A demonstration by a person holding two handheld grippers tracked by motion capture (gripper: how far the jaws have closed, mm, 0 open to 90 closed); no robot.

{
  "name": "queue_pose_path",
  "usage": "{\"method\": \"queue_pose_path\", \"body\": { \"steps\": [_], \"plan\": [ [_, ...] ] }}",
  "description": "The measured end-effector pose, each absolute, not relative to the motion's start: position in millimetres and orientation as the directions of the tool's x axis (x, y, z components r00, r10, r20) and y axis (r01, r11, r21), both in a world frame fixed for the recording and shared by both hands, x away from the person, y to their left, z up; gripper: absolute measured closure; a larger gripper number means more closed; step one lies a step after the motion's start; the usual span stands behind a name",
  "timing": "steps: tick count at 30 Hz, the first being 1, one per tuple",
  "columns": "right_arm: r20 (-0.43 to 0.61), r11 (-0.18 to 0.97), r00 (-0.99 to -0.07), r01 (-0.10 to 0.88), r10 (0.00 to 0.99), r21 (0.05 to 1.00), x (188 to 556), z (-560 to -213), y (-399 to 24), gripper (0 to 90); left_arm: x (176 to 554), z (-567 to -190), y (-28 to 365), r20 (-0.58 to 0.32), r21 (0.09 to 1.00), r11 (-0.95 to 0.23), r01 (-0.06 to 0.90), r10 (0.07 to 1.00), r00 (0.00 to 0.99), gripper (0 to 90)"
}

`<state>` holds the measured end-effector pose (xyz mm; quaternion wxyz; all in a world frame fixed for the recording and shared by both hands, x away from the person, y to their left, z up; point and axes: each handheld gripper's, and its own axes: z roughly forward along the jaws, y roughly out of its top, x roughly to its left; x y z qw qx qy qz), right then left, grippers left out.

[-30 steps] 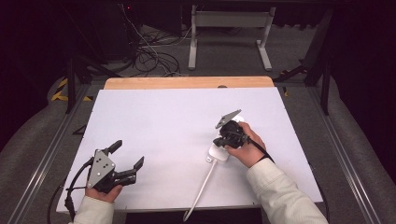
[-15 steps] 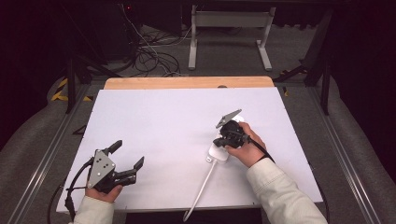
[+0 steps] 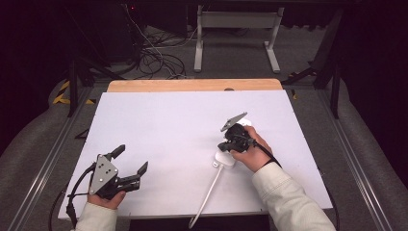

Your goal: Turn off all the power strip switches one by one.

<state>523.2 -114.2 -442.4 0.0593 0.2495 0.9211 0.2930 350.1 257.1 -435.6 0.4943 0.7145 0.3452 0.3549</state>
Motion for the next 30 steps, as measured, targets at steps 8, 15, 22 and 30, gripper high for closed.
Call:
{"method": "queue_pose_path", "body": {
  "steps": [8,15,22,30],
  "plan": [
    [0.07,0.675,-0.856,0.451,0.511,0.585,523.1,-445.2,-119.9,90.0,349.8,-435.5,257.0,0.166,0.952,-0.273,0.141,0.844,0.51,14.1],
    [0.02,0.69,-0.874,0.398,0.486,0.605,519.9,-441.0,-119.3,90.0,350.0,-435.5,256.0,0.169,0.951,-0.275,0.142,0.844,0.509,14.0],
    [-0.017,0.634,-0.857,0.367,0.514,0.681,519.2,-420.0,-125.3,90.0,350.7,-435.9,255.8,0.167,0.951,-0.274,0.144,0.845,0.508,14.0],
    [0.006,0.609,-0.831,0.412,0.556,0.678,533.6,-423.9,-136.1,90.0,350.8,-435.9,256.4,0.164,0.952,-0.272,0.144,0.845,0.509,14.0]
  ]
}}
